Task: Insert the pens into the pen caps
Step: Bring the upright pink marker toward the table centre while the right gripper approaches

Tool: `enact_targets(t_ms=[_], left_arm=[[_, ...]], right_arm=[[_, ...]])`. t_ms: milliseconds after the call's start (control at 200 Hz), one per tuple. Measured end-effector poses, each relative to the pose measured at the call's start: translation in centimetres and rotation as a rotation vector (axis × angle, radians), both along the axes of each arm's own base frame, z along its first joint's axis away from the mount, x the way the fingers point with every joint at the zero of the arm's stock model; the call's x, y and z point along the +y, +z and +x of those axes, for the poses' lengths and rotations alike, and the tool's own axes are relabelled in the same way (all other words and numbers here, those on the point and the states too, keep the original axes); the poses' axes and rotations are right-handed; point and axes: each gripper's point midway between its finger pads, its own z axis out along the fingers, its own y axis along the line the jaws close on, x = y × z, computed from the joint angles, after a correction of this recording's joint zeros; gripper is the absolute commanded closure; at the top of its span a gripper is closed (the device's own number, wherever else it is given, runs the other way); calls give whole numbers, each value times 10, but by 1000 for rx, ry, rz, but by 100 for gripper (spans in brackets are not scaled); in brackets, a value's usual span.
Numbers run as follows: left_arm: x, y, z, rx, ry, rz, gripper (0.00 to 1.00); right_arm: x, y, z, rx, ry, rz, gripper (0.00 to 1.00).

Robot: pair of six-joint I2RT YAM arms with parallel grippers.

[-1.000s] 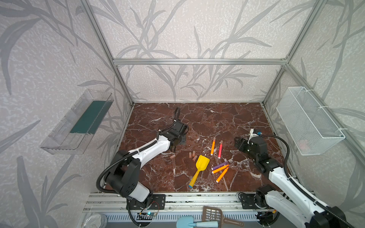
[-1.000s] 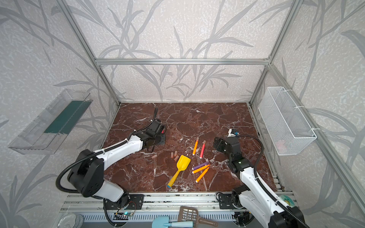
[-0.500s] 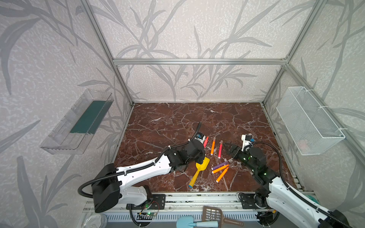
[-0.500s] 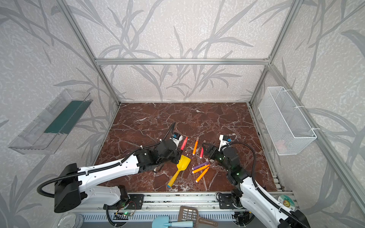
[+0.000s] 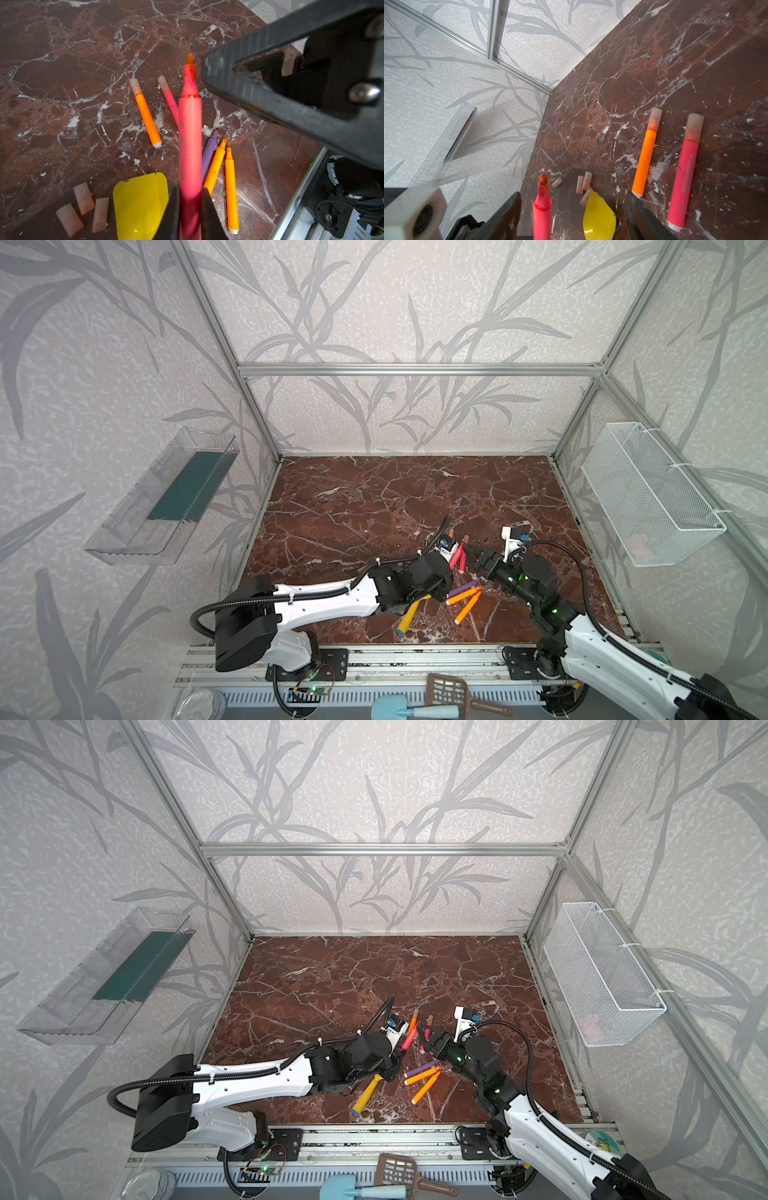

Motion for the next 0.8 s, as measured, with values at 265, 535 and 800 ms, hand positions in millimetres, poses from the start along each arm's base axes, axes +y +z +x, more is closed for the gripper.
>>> enact_targets(t_ms=[265,535,800], left_arm=[[-8,4,-3,-32,-35,-29,100],[-15,1,-3,-39,-53,-38,100],[-16,-18,-3,-24,-59,9,100]], right_arm=[[0,2,1,2,-16,24,38],[10,1,-4,4,21,28,40],[22,-5,-9,16,59,16,79]])
